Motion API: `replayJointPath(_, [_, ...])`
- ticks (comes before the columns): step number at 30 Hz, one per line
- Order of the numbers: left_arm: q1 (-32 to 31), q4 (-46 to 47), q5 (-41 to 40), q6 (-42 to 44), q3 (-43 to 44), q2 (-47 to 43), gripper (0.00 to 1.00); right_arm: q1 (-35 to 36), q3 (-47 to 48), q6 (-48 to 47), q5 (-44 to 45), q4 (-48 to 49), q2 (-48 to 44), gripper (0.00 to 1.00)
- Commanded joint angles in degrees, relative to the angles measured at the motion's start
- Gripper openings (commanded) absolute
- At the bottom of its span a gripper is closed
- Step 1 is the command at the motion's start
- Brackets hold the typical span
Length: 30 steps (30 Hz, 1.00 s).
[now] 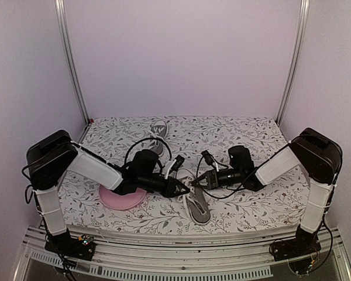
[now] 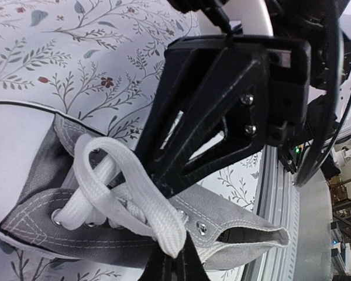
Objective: Tie the shoes
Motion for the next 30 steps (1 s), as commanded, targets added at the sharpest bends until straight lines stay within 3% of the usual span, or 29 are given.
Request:
replayJointPath(1, [0.5,0.5,0.6,-0.2,-0.4,0.9,0.00,0.5,0.4,1.2,-2.1,3.2,0.4,0.07])
replayJointPath(12, [0.5,-0.5,-0.6,-0.1,-0.2,0.8,0.03,0.5,-3.0,2.9,-0.6,5.4,-3.1,0.02])
replayJointPath(14, [0.5,-0.5,-0.6,-0.1,-0.4,0.6,0.10,0.5,-4.2,3.0,1.9,5.5,-4.0,0.02])
replayJointPath(20, [0.6,-0.3,-1.9,-0.1,-1.2,-0.6,0.50,0.2,-6.6,3.3,7.5,5.4,-6.3,0.02])
replayJointPath(24, [0.9,1.5,-3.6,-0.2,-3.8,-3.2,0.60,-0.3,-8.0,4.0,9.5,5.5,-7.5,0.02])
replayJointPath(30, [1.3,4.9,-4.8,-1.5,-8.7,-6.2,0.63,-0.7,-8.9,4.3,9.7,5.5,-8.1,0.02])
